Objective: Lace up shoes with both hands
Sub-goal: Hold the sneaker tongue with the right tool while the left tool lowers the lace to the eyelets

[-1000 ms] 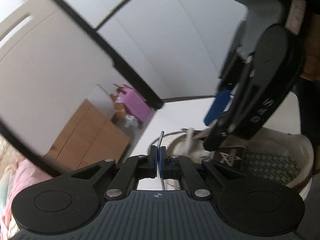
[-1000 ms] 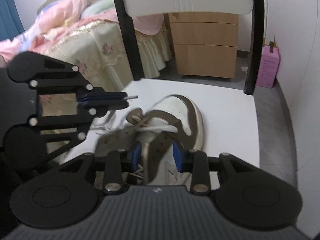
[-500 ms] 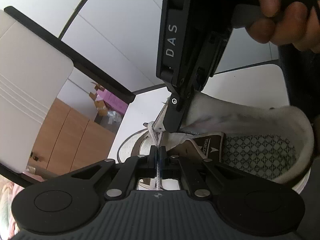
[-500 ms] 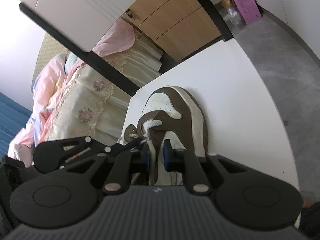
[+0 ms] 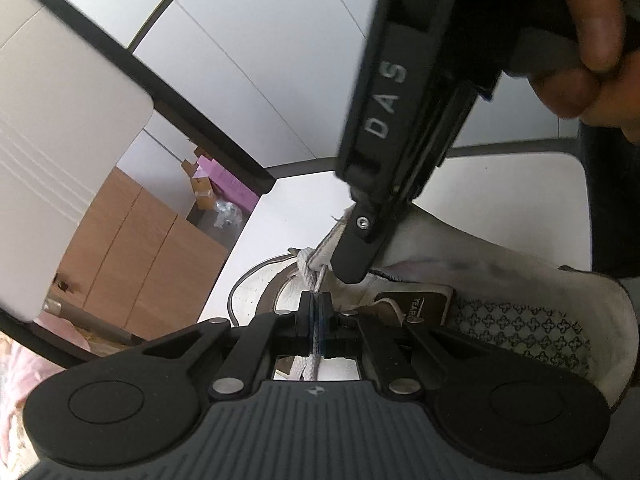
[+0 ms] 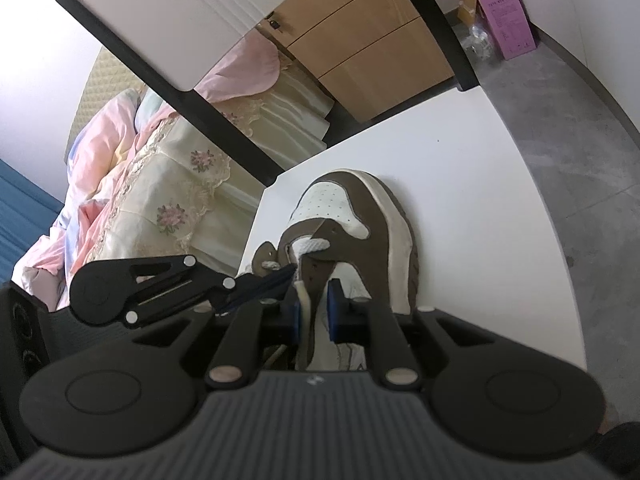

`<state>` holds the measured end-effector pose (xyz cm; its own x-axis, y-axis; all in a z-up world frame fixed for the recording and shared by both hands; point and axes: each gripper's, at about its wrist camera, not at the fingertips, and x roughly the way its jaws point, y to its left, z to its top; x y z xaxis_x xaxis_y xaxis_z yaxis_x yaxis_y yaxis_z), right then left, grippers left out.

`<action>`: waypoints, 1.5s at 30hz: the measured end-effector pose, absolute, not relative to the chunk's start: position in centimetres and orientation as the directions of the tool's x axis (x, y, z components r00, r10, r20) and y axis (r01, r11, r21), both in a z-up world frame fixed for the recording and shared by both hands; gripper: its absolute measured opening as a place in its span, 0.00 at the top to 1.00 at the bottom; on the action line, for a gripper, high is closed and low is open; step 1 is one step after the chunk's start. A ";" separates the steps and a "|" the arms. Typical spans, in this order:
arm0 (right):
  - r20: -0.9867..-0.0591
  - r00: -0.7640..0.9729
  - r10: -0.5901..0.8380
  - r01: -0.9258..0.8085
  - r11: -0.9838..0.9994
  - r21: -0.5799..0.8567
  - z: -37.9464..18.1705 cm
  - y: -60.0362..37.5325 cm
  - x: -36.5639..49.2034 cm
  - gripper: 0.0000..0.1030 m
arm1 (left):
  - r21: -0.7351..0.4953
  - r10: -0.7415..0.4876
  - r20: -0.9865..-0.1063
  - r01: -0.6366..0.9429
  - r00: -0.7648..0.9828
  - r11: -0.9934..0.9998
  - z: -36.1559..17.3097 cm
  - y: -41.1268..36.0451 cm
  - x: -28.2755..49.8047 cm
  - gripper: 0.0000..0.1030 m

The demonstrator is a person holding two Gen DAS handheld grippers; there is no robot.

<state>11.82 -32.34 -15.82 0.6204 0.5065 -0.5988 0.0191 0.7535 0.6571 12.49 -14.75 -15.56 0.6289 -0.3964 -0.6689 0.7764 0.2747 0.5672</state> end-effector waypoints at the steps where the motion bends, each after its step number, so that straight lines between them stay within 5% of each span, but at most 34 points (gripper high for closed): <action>1: -0.598 0.620 0.508 0.020 0.751 0.659 -15.9 -32.4 11.8 0.86 | 0.571 -0.391 -0.671 0.775 0.630 0.269 -15.6 -14.8 12.4 0.98; 21: -0.558 0.623 0.548 0.058 0.679 0.732 -16.2 -33.3 11.5 0.87 | 0.569 -0.302 -0.701 0.762 0.646 0.309 -14.8 -16.0 11.8 0.98; 34: -0.564 0.616 0.550 0.017 0.706 0.708 -16.0 -33.1 11.7 0.83 | 0.553 -0.401 -0.679 0.788 0.615 0.270 -14.1 -15.5 11.7 0.98; 45: -0.458 0.692 0.559 0.211 0.450 0.868 -18.2 -36.2 12.4 0.79 | 0.509 -0.442 -0.674 0.805 0.593 0.305 -14.7 -15.7 13.5 0.97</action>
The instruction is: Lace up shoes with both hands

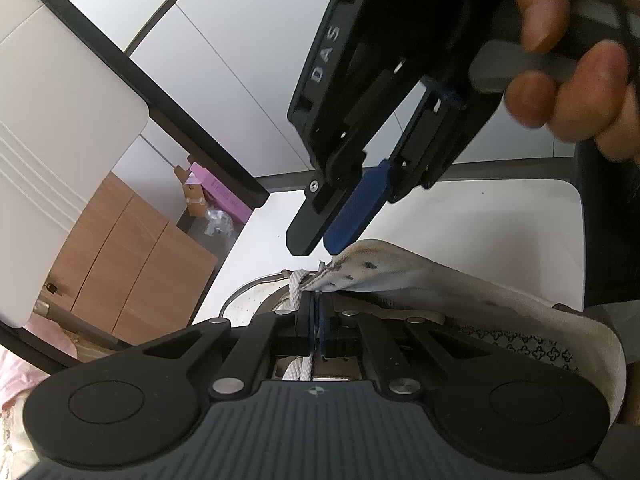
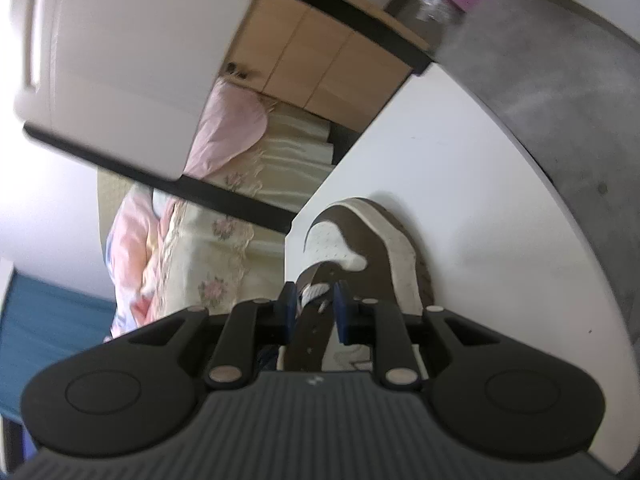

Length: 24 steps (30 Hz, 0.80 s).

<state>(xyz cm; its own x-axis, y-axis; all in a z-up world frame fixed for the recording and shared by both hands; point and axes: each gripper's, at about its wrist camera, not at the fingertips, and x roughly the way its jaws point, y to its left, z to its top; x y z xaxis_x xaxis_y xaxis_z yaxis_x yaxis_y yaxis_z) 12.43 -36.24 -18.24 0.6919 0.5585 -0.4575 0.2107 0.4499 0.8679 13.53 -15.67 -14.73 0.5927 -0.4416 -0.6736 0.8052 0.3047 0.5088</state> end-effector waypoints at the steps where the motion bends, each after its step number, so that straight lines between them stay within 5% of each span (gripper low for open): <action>1: -0.458 0.691 0.558 0.223 0.438 0.871 -18.5 -36.2 12.6 0.79 | 0.507 -0.442 -0.674 0.806 0.591 0.305 -14.7 -15.6 13.6 0.97; 8: -0.476 0.673 0.566 0.227 0.455 0.861 -18.6 -35.0 13.1 0.97 | 0.508 -0.435 -0.677 0.805 0.594 0.308 -14.5 -15.7 13.6 0.97; 24: -0.497 0.820 0.285 0.317 0.497 0.808 -16.0 -40.3 10.9 0.97 | 0.467 -0.401 -0.676 0.780 0.618 0.416 -14.1 -15.7 13.7 0.96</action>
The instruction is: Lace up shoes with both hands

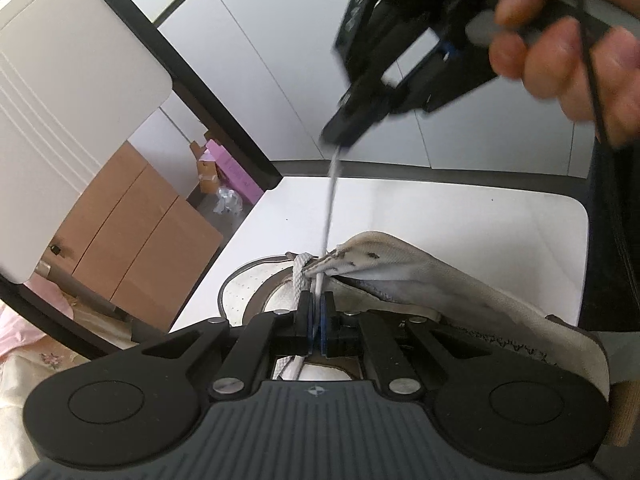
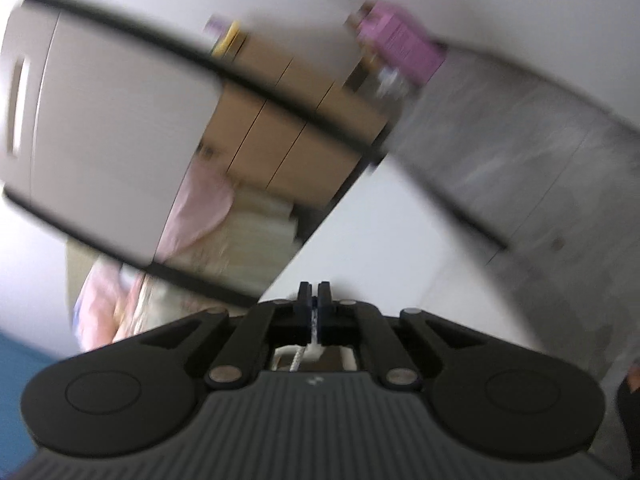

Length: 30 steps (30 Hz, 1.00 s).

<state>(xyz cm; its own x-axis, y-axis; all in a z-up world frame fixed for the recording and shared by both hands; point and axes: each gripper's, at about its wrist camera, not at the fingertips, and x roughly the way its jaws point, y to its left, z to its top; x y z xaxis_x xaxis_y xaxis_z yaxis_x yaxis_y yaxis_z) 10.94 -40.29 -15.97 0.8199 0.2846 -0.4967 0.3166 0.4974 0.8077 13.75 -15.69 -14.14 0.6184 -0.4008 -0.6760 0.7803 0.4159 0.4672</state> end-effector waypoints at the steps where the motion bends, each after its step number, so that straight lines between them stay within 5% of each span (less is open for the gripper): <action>1: -0.499 0.830 0.249 0.338 0.488 0.805 -15.8 -41.1 10.6 0.97 | 0.467 -0.400 -0.673 0.777 0.622 0.422 -14.1 -15.6 13.6 0.96; 5: -0.518 0.847 0.120 0.407 0.481 0.776 -15.3 -43.6 9.0 0.97 | 0.418 -0.401 -0.671 0.764 0.624 0.491 -13.5 -14.9 13.5 0.92; 7: -0.523 0.847 0.099 0.417 0.487 0.768 -15.2 -44.2 8.5 0.97 | 0.396 -0.388 -0.659 0.736 0.644 0.550 -12.9 -14.3 13.7 0.63; 9: -0.526 0.844 0.106 0.416 0.490 0.766 -15.2 -44.3 8.2 0.97 | 0.366 -0.385 -0.643 0.707 0.662 0.605 -12.2 -13.5 13.6 0.51; 20: -0.535 0.841 0.079 0.422 0.523 0.741 -13.2 -43.3 6.2 0.91 | 0.181 -0.372 -0.614 0.583 0.696 0.792 -10.3 -10.2 9.7 0.45; 23: -0.525 0.826 0.205 0.367 0.513 0.776 -13.7 -41.8 6.8 0.71 | 0.167 -0.376 -0.608 0.575 0.700 0.801 -10.4 -10.4 8.5 0.46; 27: -0.528 0.759 0.382 0.298 0.517 0.802 -14.8 -37.6 7.8 0.71 | 0.145 -0.352 -0.624 0.546 0.698 0.825 -10.9 -10.9 8.7 0.49; 30: -0.529 0.720 0.449 0.299 0.488 0.820 -15.9 -35.1 8.1 0.71 | 0.122 -0.318 -0.646 0.505 0.694 0.855 -11.6 -10.8 9.3 0.63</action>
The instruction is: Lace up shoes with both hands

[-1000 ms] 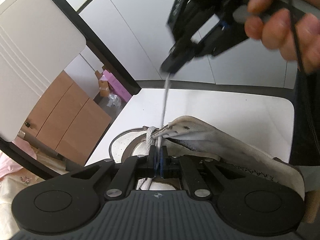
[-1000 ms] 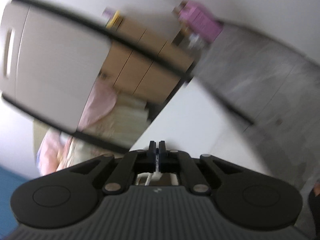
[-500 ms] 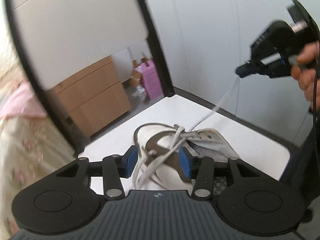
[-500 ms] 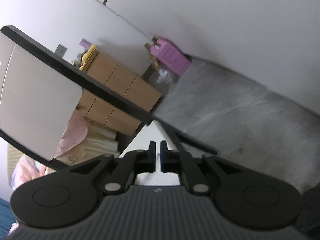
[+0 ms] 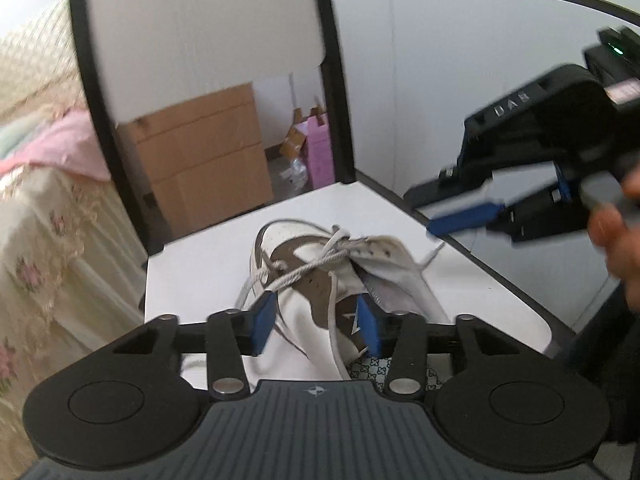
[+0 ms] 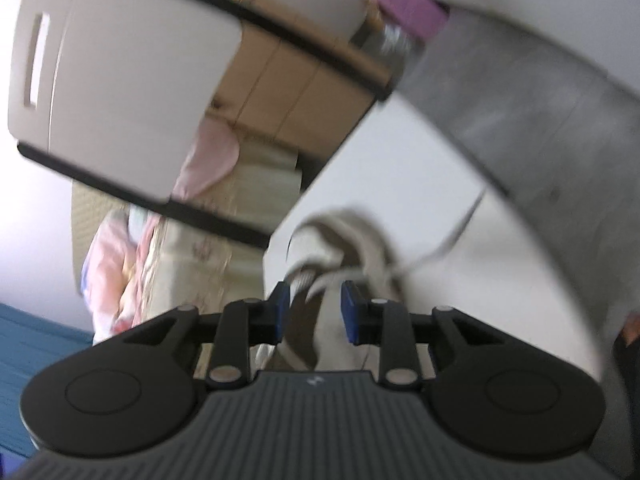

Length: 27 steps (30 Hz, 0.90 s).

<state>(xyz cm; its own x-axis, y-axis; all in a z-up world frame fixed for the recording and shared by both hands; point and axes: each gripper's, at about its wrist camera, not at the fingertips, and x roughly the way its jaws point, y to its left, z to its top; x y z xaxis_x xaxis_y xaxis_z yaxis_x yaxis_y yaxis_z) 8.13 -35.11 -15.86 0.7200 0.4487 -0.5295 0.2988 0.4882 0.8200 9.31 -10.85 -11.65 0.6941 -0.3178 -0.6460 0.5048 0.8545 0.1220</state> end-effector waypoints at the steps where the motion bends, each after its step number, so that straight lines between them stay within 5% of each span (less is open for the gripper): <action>1: -0.527 0.715 0.459 0.307 0.471 0.827 -16.2 -34.7 8.3 0.71 | 0.125 -0.302 -0.657 0.495 0.691 0.860 -11.9 -10.9 9.5 0.71; 8: -0.505 0.743 0.440 0.385 0.336 0.859 -17.9 -34.1 9.6 0.69 | 0.162 -0.280 -0.624 0.470 0.730 0.868 -12.1 -11.7 9.3 0.72; 14: -0.574 0.751 0.325 0.449 0.386 0.806 -18.3 -34.0 11.6 0.69 | 0.151 -0.259 -0.616 0.434 0.744 0.888 -12.6 -12.4 10.0 0.72; 19: -0.573 0.748 0.336 0.473 0.337 0.814 -19.3 -33.4 12.2 0.69 | 0.149 -0.215 -0.617 0.381 0.757 0.912 -13.1 -12.6 10.3 0.89; 27: -0.565 0.738 0.368 0.509 0.246 0.825 -18.8 -34.4 10.9 0.69 | 0.178 -0.204 -0.609 0.382 0.767 0.907 -13.2 -13.0 10.1 0.89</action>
